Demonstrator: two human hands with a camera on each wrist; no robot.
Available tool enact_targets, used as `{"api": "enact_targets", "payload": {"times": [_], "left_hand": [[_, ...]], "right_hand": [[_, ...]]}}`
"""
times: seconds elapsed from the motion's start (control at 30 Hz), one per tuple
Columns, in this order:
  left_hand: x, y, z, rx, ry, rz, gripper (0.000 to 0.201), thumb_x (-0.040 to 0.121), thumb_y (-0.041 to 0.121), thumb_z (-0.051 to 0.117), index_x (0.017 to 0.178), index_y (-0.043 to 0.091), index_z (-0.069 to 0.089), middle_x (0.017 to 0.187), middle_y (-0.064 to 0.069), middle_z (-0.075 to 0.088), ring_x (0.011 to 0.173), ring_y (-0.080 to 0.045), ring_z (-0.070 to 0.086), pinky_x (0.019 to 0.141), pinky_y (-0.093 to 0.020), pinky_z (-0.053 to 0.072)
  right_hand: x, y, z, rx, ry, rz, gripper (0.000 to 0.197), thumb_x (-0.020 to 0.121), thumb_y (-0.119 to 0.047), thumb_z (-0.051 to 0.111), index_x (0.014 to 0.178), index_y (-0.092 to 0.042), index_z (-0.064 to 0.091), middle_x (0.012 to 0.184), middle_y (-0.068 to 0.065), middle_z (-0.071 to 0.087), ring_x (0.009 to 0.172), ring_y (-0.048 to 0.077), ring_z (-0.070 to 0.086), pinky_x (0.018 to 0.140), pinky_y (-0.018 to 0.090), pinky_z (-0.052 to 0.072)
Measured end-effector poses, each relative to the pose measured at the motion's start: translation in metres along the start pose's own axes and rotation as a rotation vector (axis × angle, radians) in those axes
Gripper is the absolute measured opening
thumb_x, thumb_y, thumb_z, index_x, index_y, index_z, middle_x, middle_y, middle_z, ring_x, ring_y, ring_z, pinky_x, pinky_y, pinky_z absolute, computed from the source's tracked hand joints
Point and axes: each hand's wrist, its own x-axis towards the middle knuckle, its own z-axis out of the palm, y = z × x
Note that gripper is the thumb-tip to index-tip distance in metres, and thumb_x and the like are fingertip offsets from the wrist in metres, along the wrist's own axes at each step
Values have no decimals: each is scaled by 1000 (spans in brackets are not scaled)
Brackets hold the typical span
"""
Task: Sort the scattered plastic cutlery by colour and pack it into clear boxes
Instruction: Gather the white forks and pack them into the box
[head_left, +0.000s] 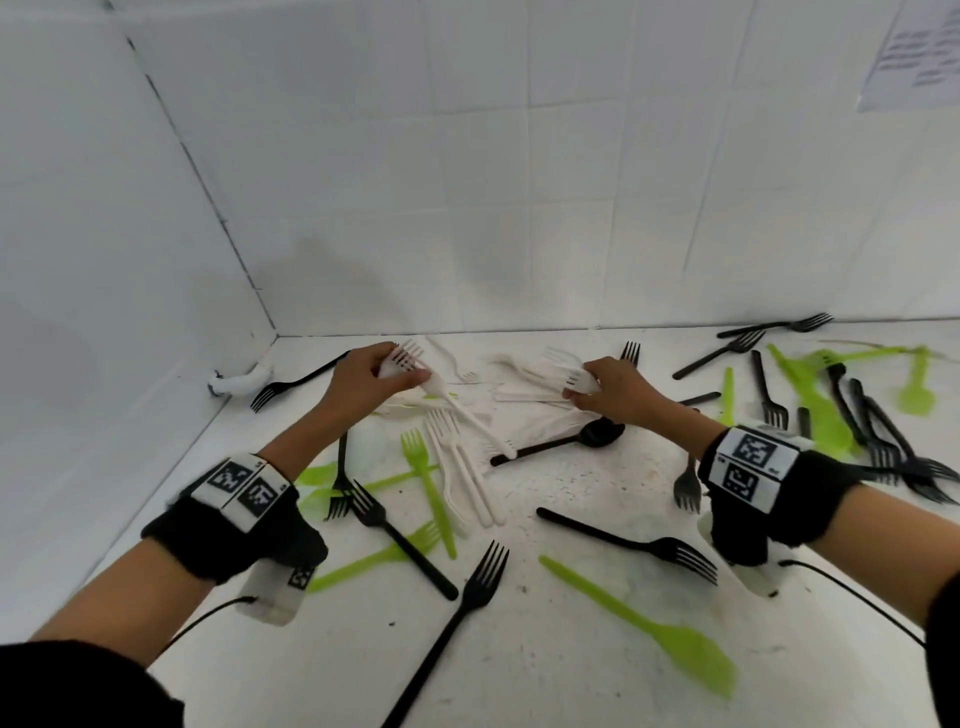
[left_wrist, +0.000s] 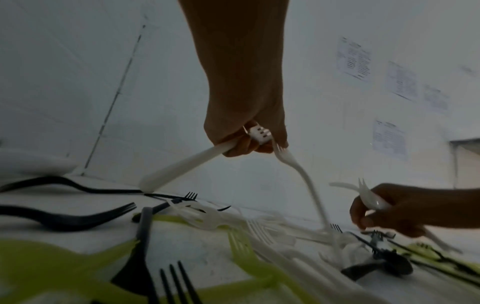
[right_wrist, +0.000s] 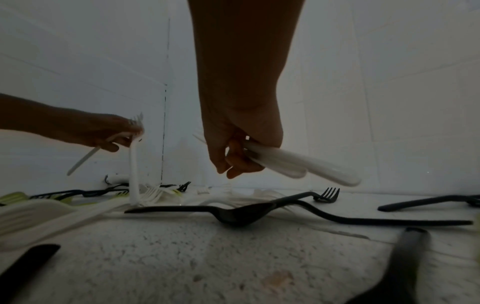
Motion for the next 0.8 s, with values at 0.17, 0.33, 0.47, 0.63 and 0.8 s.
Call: {"api": "enact_targets", "payload": {"times": [0.17, 0.33, 0.47, 0.63, 0.8], "left_hand": [[13, 2, 1, -377, 23, -194, 13, 88, 20, 63, 93, 8, 64, 83, -5, 58, 70, -12, 50, 41, -15, 31], [29, 10, 7, -558, 42, -257, 13, 94, 9, 51, 83, 15, 56, 93, -9, 63, 68, -10, 49, 37, -13, 24], [41, 15, 11, -725, 52, -263, 20, 94, 5, 43, 88, 17, 57, 69, 2, 64, 62, -10, 50, 45, -16, 38], [48, 23, 10, -933, 56, -248, 24, 95, -2, 31, 92, 13, 50, 73, -4, 52, 64, -20, 70, 69, -34, 57], [57, 19, 18, -711, 79, -216, 25, 97, 1, 33, 92, 17, 51, 85, -3, 51, 43, -5, 52, 48, -18, 47]], "right_hand": [[9, -11, 11, -100, -96, -90, 33, 86, -28, 65, 104, -1, 64, 105, 17, 63, 99, 29, 56, 70, 25, 31], [16, -25, 26, -267, -215, -172, 40, 88, -30, 61, 122, -9, 57, 124, 9, 56, 115, 24, 49, 86, 29, 37], [19, -22, 34, -339, -209, -198, 33, 86, -27, 63, 116, -12, 61, 120, 6, 60, 112, 23, 53, 81, 26, 36], [21, -13, 28, -21, -124, -181, 15, 90, -15, 57, 94, -5, 66, 96, 12, 69, 96, 28, 61, 74, 28, 40], [19, -14, 6, -15, 83, -117, 10, 88, -14, 56, 82, -11, 64, 80, 0, 58, 77, 16, 51, 59, 27, 34]]}}
